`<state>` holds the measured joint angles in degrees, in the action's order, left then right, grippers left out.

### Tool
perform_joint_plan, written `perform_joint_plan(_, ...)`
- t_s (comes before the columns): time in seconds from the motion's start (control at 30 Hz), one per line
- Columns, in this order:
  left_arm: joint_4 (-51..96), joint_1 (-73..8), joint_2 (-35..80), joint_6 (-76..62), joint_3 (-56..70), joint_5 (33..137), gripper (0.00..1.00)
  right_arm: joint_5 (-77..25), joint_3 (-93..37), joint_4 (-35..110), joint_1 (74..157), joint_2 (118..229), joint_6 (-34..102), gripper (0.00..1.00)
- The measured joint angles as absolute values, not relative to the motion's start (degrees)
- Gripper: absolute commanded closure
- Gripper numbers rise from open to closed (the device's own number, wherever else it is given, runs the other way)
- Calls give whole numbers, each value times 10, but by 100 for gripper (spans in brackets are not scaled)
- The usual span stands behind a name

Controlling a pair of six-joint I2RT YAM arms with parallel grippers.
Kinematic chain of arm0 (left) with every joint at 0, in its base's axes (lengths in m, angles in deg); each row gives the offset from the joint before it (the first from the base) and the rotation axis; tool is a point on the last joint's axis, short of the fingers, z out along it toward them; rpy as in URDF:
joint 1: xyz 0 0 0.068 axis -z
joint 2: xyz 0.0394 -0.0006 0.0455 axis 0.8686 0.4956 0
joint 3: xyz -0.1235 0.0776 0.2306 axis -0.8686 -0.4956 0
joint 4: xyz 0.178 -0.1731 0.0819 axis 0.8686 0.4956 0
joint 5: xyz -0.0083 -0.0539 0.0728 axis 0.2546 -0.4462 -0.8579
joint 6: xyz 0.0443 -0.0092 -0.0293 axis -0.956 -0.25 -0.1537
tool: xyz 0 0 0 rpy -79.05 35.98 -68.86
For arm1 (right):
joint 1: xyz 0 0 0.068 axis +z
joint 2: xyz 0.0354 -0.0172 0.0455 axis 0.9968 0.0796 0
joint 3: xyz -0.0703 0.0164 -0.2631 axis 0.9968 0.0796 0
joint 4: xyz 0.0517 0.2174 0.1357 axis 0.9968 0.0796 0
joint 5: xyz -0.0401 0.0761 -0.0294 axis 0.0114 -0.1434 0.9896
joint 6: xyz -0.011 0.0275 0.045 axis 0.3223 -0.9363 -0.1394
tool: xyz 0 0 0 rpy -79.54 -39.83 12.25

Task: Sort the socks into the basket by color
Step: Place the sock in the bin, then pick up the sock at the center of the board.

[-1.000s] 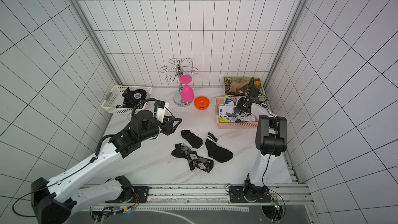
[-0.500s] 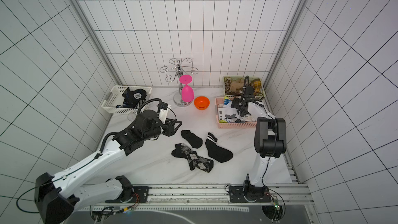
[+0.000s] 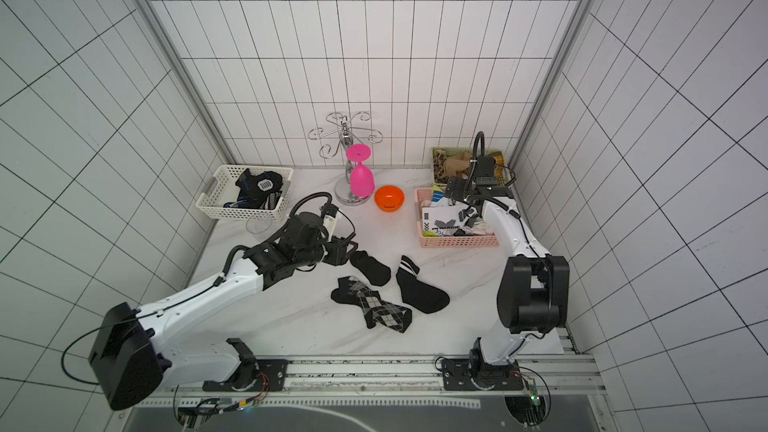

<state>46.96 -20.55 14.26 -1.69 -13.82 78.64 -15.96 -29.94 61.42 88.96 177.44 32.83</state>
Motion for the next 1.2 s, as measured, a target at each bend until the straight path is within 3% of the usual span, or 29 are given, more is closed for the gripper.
perform_joint_plan(0.2, 496, -174, 249, -22, -106, 770, 36, -207, -289, 612, 957, 1678, 330, 1)
perform_joint_plan(0.57, 497, -127, 394, -44, -37, 699, 36, -265, -286, 615, 964, 1623, 331, 1)
perform_joint_plan(0.73, 500, -122, 430, -55, -34, 669, 51, -274, -280, 616, 965, 1623, 331, 1)
perform_joint_plan(1.0, 491, -119, 442, -55, -42, 648, 100, -290, -275, 615, 965, 1623, 331, 1)
perform_joint_plan(1.2, 478, -118, 435, -53, -53, 639, 100, -302, -271, 613, 965, 1623, 331, 1)
